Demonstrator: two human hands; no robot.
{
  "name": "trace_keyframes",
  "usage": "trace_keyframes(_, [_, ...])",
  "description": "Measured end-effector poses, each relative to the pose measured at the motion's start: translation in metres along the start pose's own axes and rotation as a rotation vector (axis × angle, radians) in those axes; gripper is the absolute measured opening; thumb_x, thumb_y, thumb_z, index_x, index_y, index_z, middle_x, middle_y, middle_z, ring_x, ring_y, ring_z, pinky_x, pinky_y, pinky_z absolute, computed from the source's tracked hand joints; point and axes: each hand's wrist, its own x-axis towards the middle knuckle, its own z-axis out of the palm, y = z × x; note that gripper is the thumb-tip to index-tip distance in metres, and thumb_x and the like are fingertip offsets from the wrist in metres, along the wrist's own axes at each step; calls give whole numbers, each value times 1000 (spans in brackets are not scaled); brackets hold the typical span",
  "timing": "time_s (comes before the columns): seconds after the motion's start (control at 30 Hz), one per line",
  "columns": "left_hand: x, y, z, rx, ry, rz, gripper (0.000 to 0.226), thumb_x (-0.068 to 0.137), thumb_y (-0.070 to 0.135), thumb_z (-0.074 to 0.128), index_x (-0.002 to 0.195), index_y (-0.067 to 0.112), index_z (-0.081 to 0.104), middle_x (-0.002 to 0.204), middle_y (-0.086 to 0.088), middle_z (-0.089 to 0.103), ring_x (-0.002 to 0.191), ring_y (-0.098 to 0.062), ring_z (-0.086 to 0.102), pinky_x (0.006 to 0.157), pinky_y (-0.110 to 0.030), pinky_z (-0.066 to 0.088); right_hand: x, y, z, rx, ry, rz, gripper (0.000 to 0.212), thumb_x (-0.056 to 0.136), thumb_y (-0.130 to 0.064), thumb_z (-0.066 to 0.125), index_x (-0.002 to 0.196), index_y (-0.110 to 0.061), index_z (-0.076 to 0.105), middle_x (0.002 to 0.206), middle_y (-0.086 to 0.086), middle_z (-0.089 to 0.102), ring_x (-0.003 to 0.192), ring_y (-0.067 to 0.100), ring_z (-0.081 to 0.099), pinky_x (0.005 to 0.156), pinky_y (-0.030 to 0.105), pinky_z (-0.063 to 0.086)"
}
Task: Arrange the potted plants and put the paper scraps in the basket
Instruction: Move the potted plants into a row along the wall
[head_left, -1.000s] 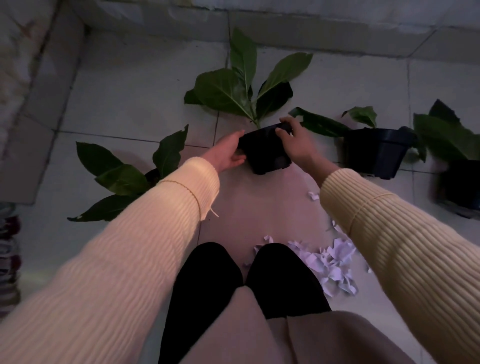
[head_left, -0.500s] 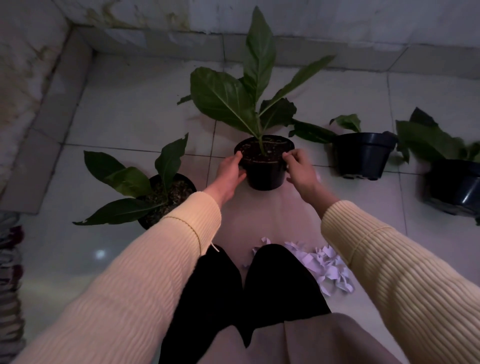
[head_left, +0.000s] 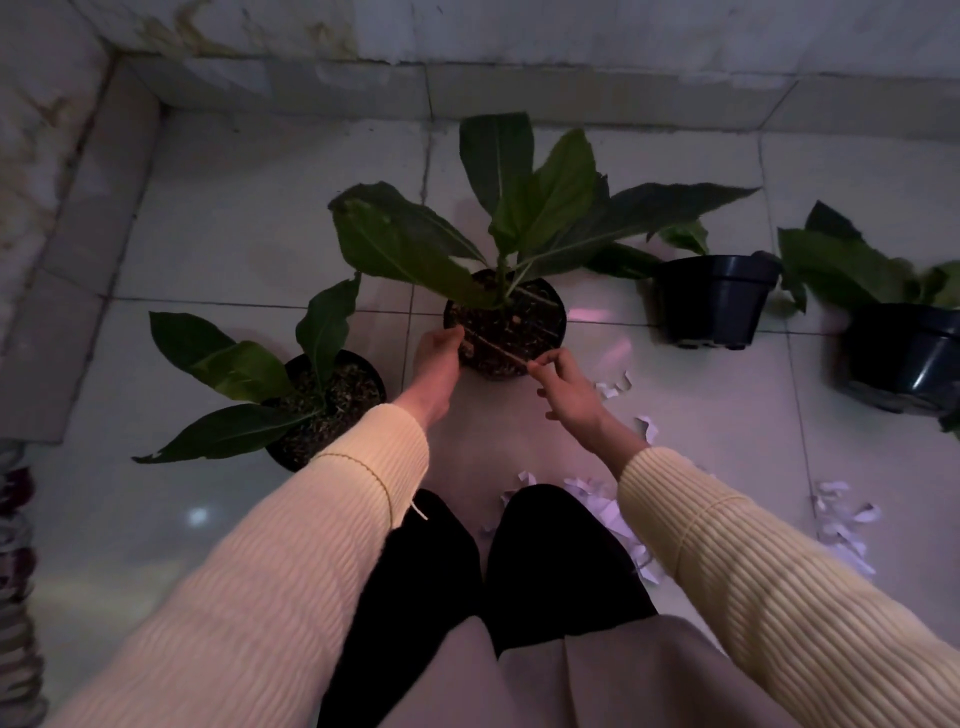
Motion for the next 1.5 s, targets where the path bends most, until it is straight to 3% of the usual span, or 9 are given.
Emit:
trace_keyframes(0.1, [2,1,-3,19,60,-17,26,92,25,50,108,7,59,121,-15,62,114,-30,56,105,-45,42,0,-2,8,-30,-23,17,22,92,-38,52,102,-18,48,110,9,60,104,32,58,92,45,47])
trace_keyframes(0.23, [-2,9,-6,49,35,4,18,92,18,47,82,14,62,109,-15,64,110,-31,59,103,-41,43,3,-12,15,-36,-30,34,30,93,-39,53,107,-14,46,110,10,57,102,31,57,93,46,46])
trace_keyframes(0.43, [-20,15,-13,27,-1,-13,32,93,17,46,122,4,51,120,-12,58,112,-24,54,88,-32,44,-4,-27,16,-84,-78,15,45,94,-38,53,131,-14,43,113,11,52,97,22,51,89,37,43])
trace_keyframes(0.57, [-40,27,-16,33,-5,-19,10,94,14,45,100,16,54,107,-6,56,100,-19,54,83,-30,46,-20,-40,10,-74,-67,10,53,94,-39,52,139,-16,38,131,13,52,116,29,52,101,44,42])
trace_keyframes(0.67, [-61,36,-18,42,-19,25,14,95,13,46,106,14,55,105,-6,57,98,-18,54,72,-25,47,-37,-49,4,-72,-40,-27,51,93,-38,53,138,-16,40,130,14,54,107,25,53,91,37,44])
trace_keyframes(0.83, [-104,43,-24,73,-31,113,16,94,12,48,108,13,56,106,-6,60,96,-19,57,79,-31,48,-74,-57,-8,-107,-9,-133,56,93,-37,55,142,-15,37,120,7,56,87,12,55,75,26,43])
trace_keyframes(1.03, [-161,42,-22,159,-57,201,24,93,12,51,116,9,56,104,-7,60,81,-14,58,72,-27,50,-131,-44,-42,-119,94,-220,60,91,-35,58,143,-16,35,148,10,40,127,29,47,101,47,45])
trace_keyframes(1.27, [-208,37,0,266,-178,284,18,93,12,51,110,11,58,92,-2,63,72,-12,58,64,-23,47,-187,-16,-104,-89,346,-314,51,89,-21,63,136,-12,44,130,14,54,115,27,54,97,43,47])
trace_keyframes(1.5, [-243,23,47,339,-304,343,14,94,15,49,104,14,58,88,-1,61,70,-12,57,61,-21,45,-234,25,-164,22,515,-285,44,89,-23,59,130,-17,47,95,-2,57,89,21,57,75,36,47])
